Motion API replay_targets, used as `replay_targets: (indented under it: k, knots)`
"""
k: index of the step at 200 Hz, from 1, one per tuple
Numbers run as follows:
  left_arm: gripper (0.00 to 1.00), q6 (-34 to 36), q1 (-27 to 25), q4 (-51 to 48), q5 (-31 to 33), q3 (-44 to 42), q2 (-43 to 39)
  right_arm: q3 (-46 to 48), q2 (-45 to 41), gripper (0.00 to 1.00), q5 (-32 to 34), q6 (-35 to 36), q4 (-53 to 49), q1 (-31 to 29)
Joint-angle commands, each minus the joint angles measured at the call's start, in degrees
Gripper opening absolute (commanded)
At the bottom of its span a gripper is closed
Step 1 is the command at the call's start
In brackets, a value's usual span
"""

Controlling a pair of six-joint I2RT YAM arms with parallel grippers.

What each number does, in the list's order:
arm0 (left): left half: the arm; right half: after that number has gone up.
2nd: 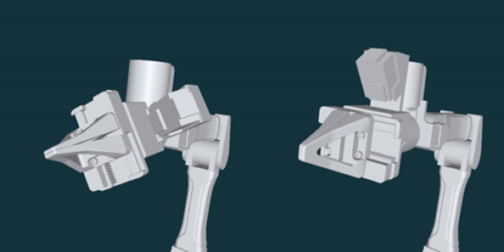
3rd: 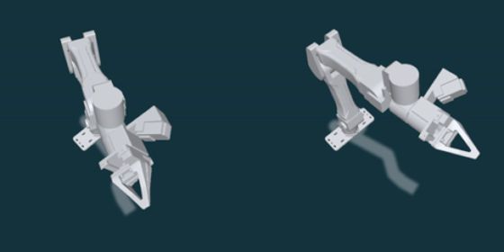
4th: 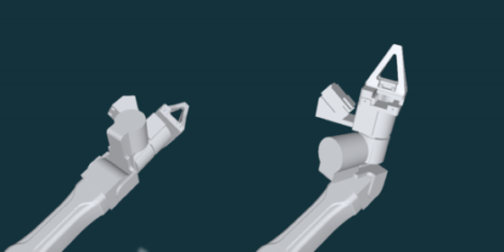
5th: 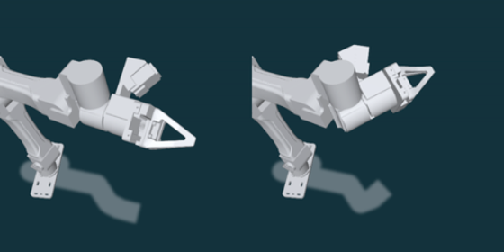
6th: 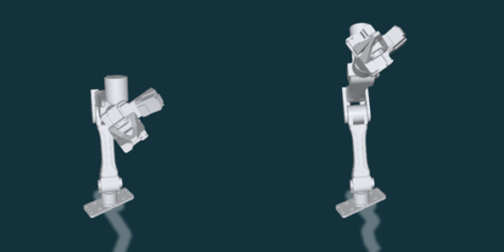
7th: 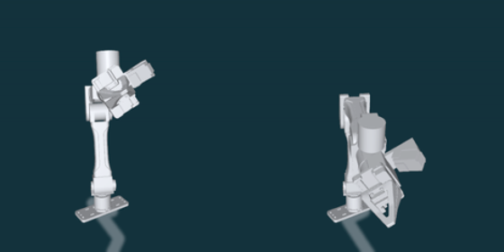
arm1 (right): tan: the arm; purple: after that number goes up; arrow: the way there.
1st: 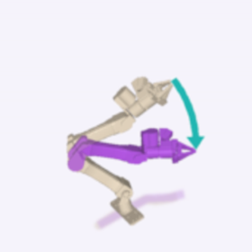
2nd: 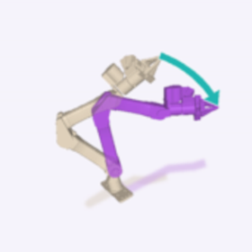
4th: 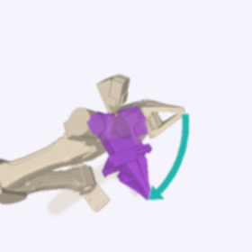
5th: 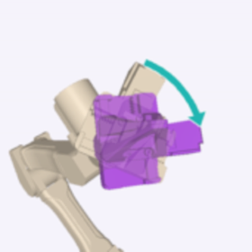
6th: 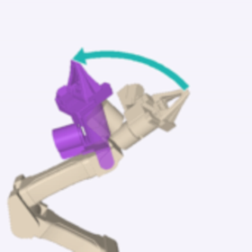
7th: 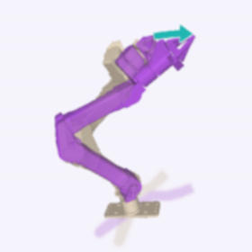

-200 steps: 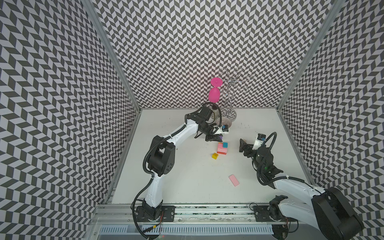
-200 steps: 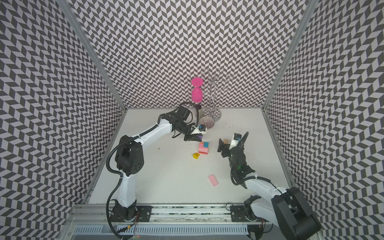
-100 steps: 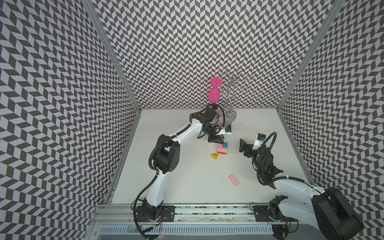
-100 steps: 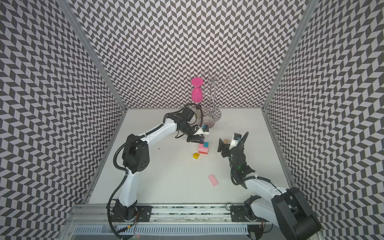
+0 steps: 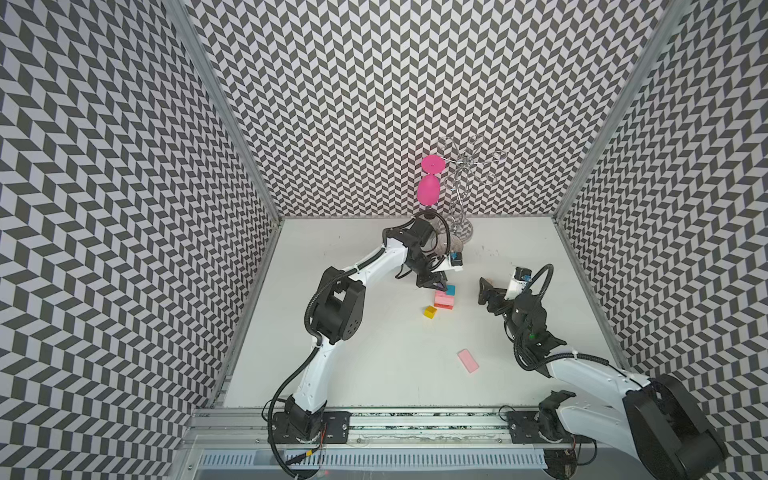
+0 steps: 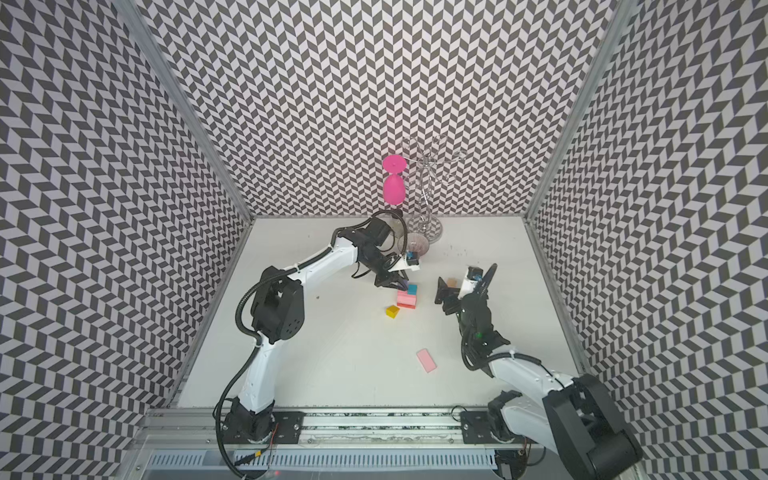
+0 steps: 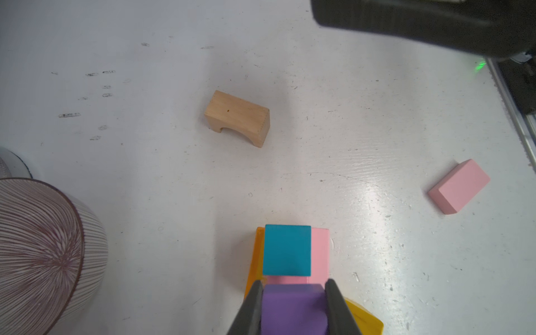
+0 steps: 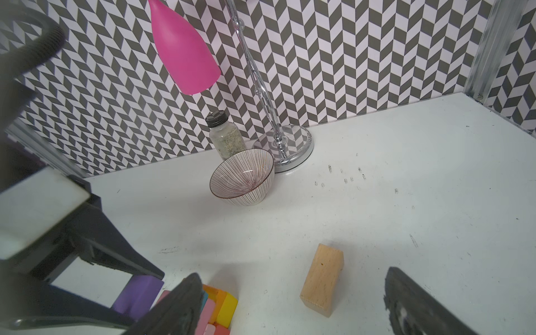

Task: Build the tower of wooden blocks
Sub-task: 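Position the purple cube above the teal cube on the stack, then lower the purple cube onto the stack beside the teal cube and open the left gripper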

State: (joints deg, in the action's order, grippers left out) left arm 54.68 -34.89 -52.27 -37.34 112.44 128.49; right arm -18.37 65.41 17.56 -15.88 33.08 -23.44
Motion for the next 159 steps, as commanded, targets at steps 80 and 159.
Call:
replay_targets:
  k: [80, 159]
  knots:
    - [0.0, 0.6, -0.2, -0.9, 0.1, 1.7, 1.6, -1.1, 0.3, 0.95, -0.2, 0.6, 3.1, 0.3]
    - [0.0, 0.7, -0.2, -0.2, 0.1, 1.6, 2.6, -1.2, 0.4, 0.95, -0.2, 0.6, 3.1, 0.4]
